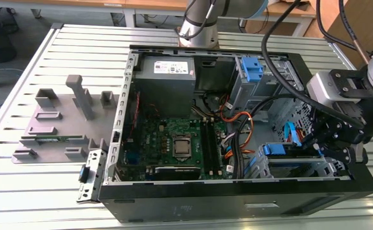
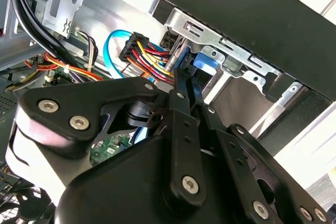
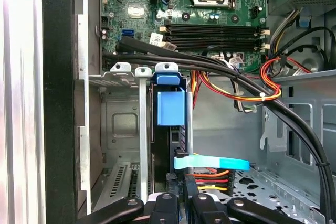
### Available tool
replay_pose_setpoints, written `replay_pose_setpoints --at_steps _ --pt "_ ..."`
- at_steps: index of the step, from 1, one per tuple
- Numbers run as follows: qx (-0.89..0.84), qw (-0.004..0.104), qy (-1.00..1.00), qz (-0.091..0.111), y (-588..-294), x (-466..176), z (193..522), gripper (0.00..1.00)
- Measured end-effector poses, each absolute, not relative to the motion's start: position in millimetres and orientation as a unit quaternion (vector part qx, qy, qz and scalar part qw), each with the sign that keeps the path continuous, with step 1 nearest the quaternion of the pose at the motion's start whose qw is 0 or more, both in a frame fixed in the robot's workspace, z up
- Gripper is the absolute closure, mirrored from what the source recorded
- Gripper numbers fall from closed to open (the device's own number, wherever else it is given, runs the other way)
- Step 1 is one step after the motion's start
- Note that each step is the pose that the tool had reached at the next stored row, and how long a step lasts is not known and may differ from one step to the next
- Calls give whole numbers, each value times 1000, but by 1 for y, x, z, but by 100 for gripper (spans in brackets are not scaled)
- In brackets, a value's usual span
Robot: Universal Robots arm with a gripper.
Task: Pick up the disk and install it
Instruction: 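Insert the second disk wire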
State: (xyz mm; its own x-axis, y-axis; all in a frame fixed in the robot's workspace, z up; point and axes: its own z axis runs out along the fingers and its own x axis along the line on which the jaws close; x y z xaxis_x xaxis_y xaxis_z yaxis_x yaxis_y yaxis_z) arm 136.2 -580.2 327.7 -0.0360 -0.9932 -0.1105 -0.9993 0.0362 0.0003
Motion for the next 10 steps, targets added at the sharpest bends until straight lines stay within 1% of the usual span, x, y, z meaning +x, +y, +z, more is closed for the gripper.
replay_pose_setpoints --at_steps 10 --pt "-693 40 719 39 -580 136 327 84"
